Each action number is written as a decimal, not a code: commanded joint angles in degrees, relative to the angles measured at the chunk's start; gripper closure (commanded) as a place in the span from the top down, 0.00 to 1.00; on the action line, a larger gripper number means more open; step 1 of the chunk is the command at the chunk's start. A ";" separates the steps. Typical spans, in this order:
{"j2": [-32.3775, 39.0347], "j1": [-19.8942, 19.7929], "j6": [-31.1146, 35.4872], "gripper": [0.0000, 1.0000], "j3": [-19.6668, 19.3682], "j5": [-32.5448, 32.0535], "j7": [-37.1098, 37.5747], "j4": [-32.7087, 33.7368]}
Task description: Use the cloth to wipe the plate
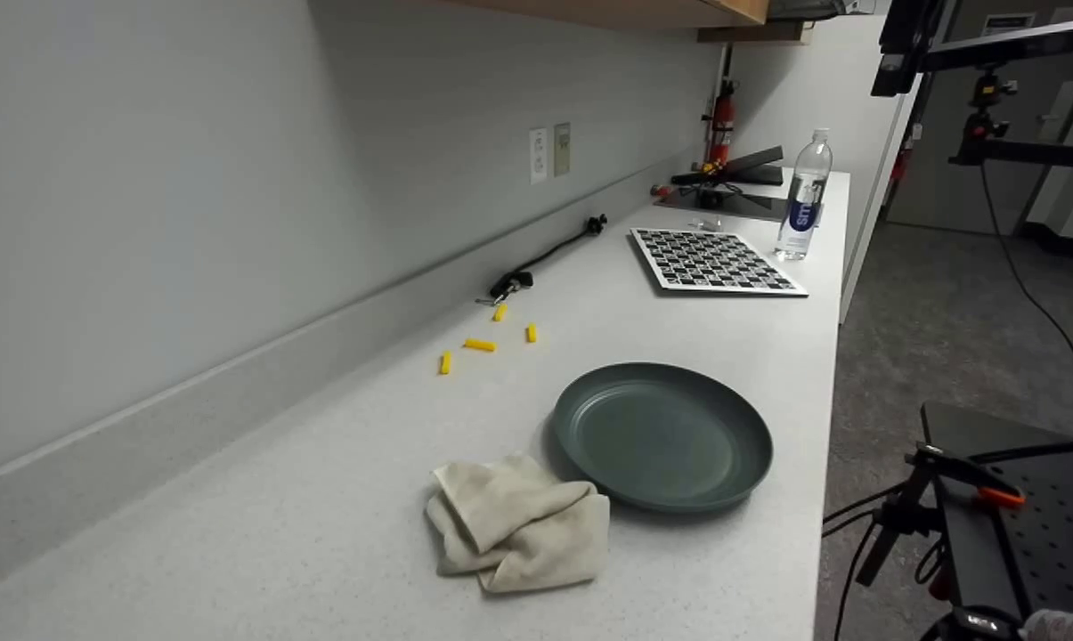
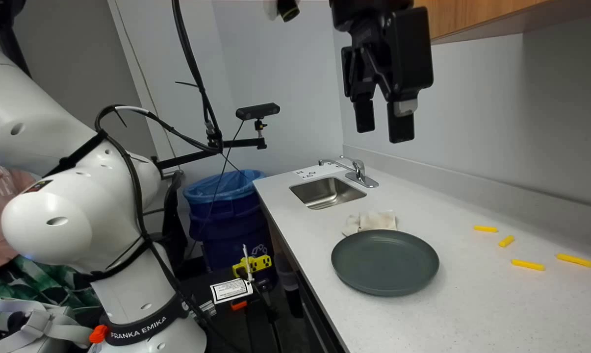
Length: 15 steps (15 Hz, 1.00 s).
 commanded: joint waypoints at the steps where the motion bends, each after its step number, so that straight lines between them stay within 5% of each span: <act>1: 0.10 -0.27 -0.15 1.00 0.21 0.14 -0.14 0.17; 15: 1.05 -0.14 -3.42 1.00 0.17 -0.12 -1.70 1.08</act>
